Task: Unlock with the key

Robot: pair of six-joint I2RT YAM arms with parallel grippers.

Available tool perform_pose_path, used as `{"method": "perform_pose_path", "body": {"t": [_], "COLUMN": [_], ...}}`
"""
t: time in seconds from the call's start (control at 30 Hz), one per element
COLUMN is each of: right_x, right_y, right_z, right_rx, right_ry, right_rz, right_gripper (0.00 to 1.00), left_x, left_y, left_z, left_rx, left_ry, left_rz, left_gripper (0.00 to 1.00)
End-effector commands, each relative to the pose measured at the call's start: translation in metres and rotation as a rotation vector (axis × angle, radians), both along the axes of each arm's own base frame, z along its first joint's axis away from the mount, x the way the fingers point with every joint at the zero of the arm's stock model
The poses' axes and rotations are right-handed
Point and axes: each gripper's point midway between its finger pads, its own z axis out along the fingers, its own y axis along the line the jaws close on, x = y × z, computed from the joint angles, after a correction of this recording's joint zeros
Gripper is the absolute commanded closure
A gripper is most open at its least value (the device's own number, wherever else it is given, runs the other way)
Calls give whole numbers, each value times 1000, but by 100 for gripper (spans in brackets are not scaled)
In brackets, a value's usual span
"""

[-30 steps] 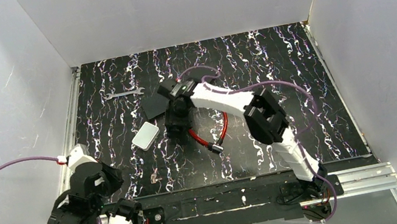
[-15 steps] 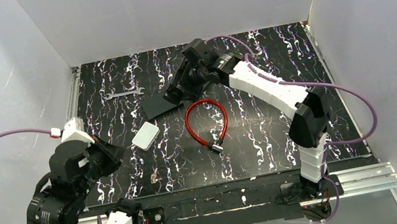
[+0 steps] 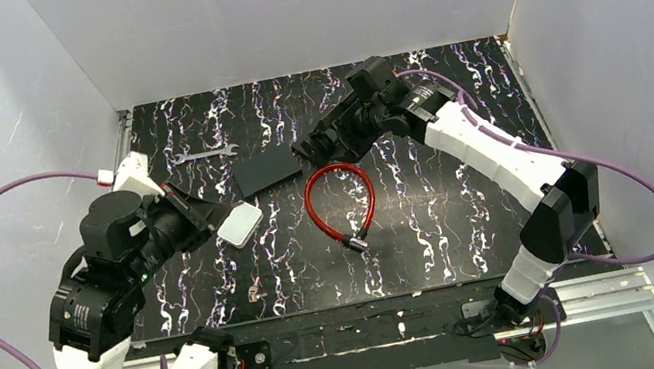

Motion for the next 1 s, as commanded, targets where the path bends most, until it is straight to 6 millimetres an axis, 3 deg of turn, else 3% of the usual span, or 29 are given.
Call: {"method": "perform_pose_path", "body": {"t": [0.0,0.13,0.27,0.4,0.6,0.83,0.97], "right_x": [-4,-3,-1,-6,-11,-14,-10], "right_y": [3,0,2,3,11,12,5], "right_z": [84,109,151,171,184,171,171], "right_rx": [223,292,550,685,714,571,522], "right_ry": [-75,-114,-236,-256,-225,-125,-169], "right_rz": [-60,-100,-122,-107,-54,-55,-84], "right_gripper": [99,99,99,99,99,99,99], "left_x": [9,15,20,26,33,42,50], "left_y": [-27,-37,-49,-50,-55,-57,-55], "left_z": [29,50,74,89,100,95,94], "left_rx": [-112,-160,-211,-229,-246,-185,-104], "left_ry": [-102,-183,-274,-320,-382,-520,-598], "left_rz": [-102,-142,-196,-186,-208,-238,-249], "left_gripper": [100,100,100,100,100,100,100]}}
